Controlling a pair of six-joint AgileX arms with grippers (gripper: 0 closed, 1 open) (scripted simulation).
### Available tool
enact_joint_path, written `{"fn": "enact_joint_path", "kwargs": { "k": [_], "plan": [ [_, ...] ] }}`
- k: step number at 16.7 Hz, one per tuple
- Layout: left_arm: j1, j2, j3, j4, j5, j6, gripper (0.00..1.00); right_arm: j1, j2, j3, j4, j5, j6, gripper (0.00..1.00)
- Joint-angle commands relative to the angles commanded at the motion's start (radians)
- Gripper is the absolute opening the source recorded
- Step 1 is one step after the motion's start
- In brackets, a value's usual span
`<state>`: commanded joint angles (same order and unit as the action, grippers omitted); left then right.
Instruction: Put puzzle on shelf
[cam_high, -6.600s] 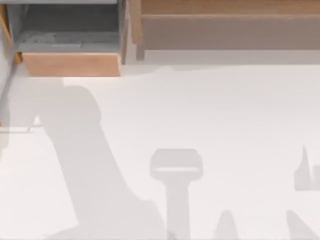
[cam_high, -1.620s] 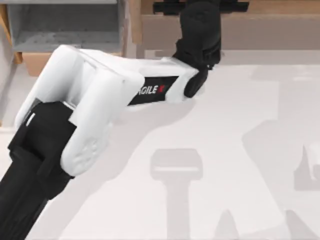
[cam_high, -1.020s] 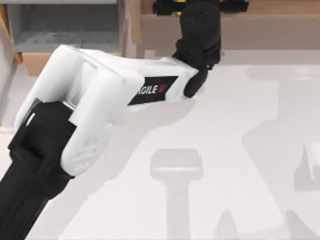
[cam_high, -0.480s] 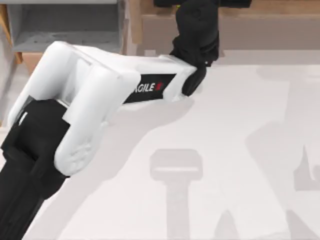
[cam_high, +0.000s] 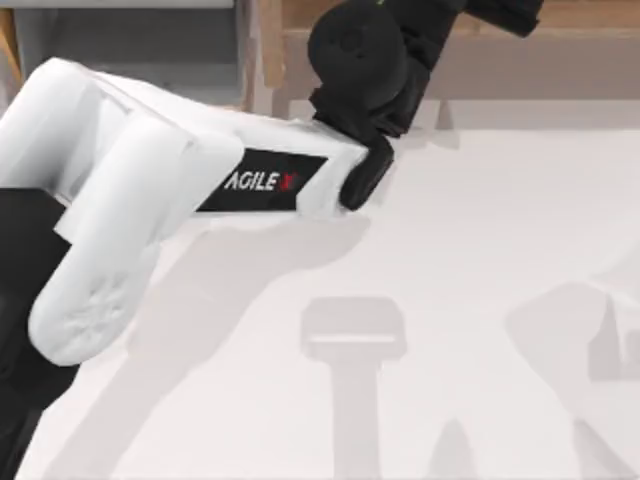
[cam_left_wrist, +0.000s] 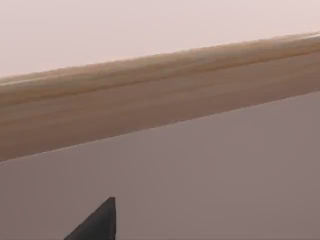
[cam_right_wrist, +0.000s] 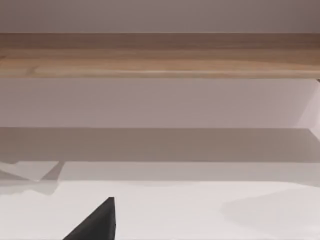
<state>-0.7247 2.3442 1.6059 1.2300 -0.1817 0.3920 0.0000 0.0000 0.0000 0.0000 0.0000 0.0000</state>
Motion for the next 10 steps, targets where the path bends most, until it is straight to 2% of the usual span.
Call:
{"fn": "enact_joint_path", "kwargs": {
  "k": [5, 10],
  "plan": [
    [0.040, -0.118, -0.297, 0.158, 0.337, 0.205, 1.00, 0.000, 0.000, 0.000, 0.000, 0.000, 0.000, 1.00],
    [0.229, -0.216, -0.649, 0.256, 0.653, 0.428, 1.00, 0.000, 0.000, 0.000, 0.000, 0.000, 0.000, 1.00]
  ]
}}
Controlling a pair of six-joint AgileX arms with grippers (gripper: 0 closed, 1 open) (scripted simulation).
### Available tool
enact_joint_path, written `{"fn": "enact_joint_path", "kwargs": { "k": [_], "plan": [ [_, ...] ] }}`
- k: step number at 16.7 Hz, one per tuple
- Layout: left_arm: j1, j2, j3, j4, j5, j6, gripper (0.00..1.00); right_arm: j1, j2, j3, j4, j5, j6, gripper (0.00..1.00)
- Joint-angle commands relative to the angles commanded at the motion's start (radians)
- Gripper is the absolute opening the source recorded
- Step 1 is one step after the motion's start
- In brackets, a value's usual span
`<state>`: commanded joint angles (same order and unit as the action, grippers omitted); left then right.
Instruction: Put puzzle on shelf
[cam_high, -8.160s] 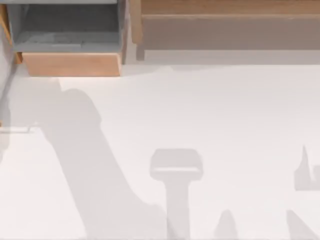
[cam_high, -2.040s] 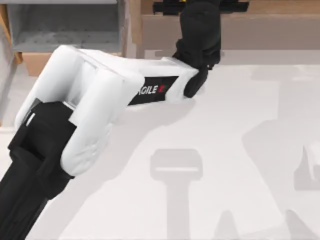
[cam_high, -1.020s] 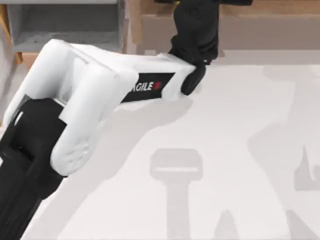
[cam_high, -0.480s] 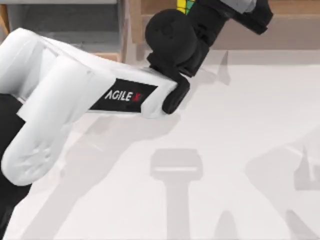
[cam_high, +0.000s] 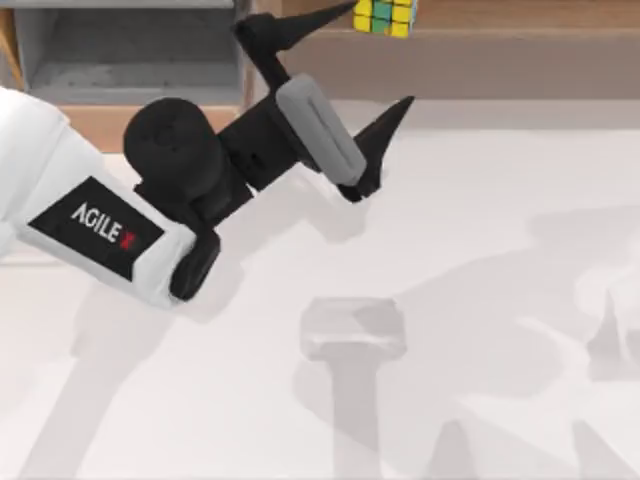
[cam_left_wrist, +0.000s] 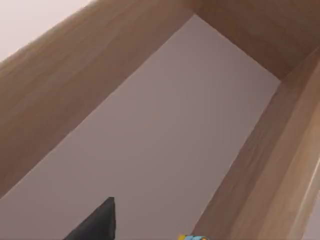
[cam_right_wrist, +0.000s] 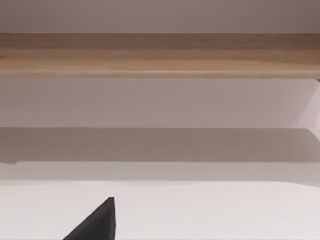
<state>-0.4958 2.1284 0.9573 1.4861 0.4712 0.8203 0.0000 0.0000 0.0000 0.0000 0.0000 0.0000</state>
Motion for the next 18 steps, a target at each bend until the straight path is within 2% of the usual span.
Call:
{"fn": "enact_joint_path", "kwargs": {
  "k": [4, 9, 14, 16, 18],
  "plan": [
    [0.273, -0.058, -0.262, 0.030, 0.181, 0.183, 1.00, 0.000, 0.000, 0.000, 0.000, 0.000, 0.000, 1.00],
    [0.693, -0.121, -0.502, 0.045, 0.306, 0.422, 1.00, 0.000, 0.000, 0.000, 0.000, 0.000, 0.000, 1.00],
    [1.064, -0.145, -0.591, 0.048, 0.327, 0.652, 1.00, 0.000, 0.000, 0.000, 0.000, 0.000, 0.000, 1.00],
    [1.156, -0.140, -0.567, 0.050, 0.312, 0.722, 1.00, 0.000, 0.000, 0.000, 0.000, 0.000, 0.000, 1.00],
    [1.205, -0.137, -0.530, 0.053, 0.295, 0.762, 1.00, 0.000, 0.000, 0.000, 0.000, 0.000, 0.000, 1.00]
  ]
}}
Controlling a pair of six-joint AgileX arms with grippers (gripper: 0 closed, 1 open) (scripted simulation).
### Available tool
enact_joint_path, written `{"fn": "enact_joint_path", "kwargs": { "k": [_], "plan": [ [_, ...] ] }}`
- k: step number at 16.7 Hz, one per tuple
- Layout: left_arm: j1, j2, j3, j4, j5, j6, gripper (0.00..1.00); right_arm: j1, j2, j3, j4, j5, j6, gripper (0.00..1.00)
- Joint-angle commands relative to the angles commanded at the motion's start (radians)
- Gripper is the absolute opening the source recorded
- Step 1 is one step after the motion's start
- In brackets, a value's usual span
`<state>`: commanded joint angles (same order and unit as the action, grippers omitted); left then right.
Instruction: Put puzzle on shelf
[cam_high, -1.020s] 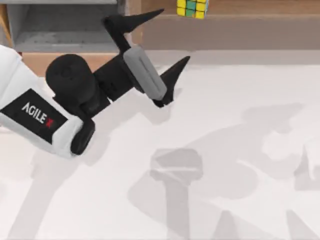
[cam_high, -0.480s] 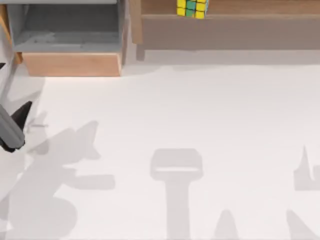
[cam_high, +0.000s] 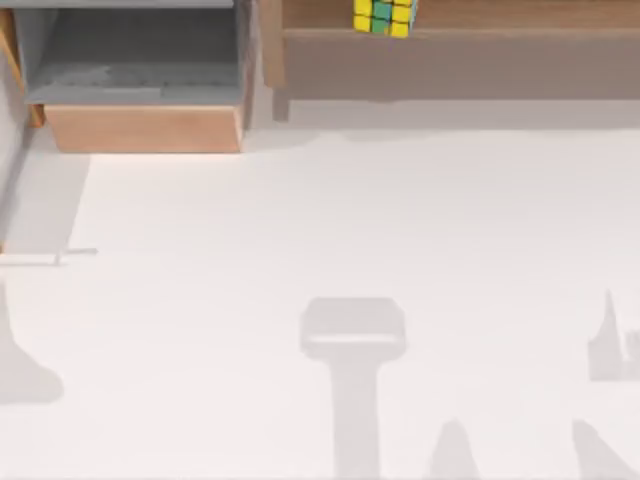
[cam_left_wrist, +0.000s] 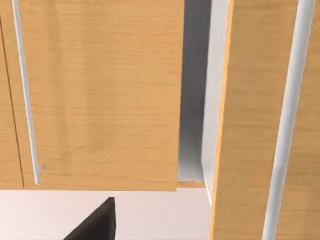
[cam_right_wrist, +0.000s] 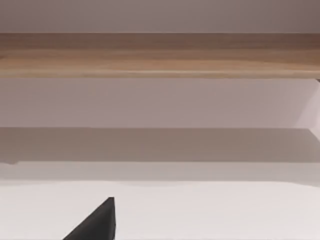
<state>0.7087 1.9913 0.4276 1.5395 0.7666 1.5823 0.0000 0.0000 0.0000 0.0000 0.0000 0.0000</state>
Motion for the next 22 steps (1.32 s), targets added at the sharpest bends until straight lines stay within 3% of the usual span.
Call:
{"fn": "enact_joint_path", "kwargs": {
  "k": [16, 22],
  "plan": [
    [-0.050, 0.031, 0.088, -0.045, -0.065, 0.007, 1.00, 0.000, 0.000, 0.000, 0.000, 0.000, 0.000, 1.00],
    [-0.050, 0.031, 0.088, -0.045, -0.065, 0.007, 0.55, 0.000, 0.000, 0.000, 0.000, 0.000, 0.000, 1.00]
  ]
}}
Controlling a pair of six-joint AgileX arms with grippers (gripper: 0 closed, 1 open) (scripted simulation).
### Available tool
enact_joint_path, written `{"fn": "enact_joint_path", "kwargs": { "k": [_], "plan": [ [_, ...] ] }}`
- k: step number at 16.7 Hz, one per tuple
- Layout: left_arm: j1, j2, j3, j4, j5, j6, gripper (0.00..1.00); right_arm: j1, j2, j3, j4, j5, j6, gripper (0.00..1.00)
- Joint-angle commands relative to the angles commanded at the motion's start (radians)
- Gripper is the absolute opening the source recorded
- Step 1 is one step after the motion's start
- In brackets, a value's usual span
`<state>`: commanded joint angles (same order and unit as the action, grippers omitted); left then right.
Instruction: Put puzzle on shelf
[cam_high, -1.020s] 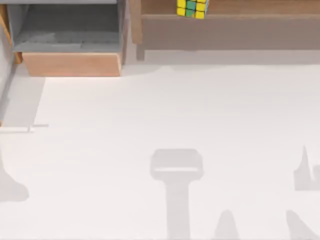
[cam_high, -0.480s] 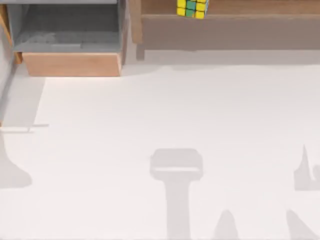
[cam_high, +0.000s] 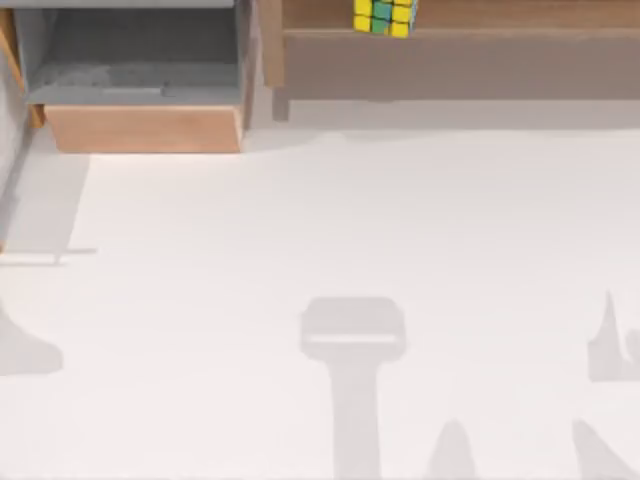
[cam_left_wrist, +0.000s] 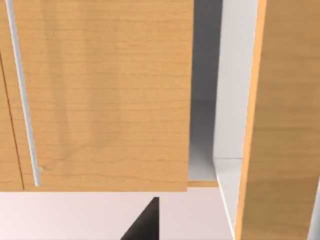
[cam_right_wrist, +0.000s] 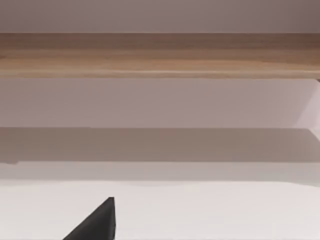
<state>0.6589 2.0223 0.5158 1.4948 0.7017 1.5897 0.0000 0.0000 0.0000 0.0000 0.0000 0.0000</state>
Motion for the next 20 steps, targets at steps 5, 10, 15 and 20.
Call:
{"fn": "enact_joint_path", "kwargs": {
  "k": [5, 10, 15, 20],
  "plan": [
    [0.000, 0.000, 0.000, 0.000, 0.000, 0.000, 0.17, 0.000, 0.000, 0.000, 0.000, 0.000, 0.000, 1.00],
    [0.000, 0.000, 0.000, 0.000, 0.000, 0.000, 0.00, 0.000, 0.000, 0.000, 0.000, 0.000, 0.000, 1.00],
    [0.000, 0.000, 0.000, 0.000, 0.000, 0.000, 0.00, 0.000, 0.000, 0.000, 0.000, 0.000, 0.000, 1.00],
    [-0.029, 0.034, 0.061, -0.042, -0.036, -0.004, 0.00, 0.000, 0.000, 0.000, 0.000, 0.000, 0.000, 1.00]
  ]
}}
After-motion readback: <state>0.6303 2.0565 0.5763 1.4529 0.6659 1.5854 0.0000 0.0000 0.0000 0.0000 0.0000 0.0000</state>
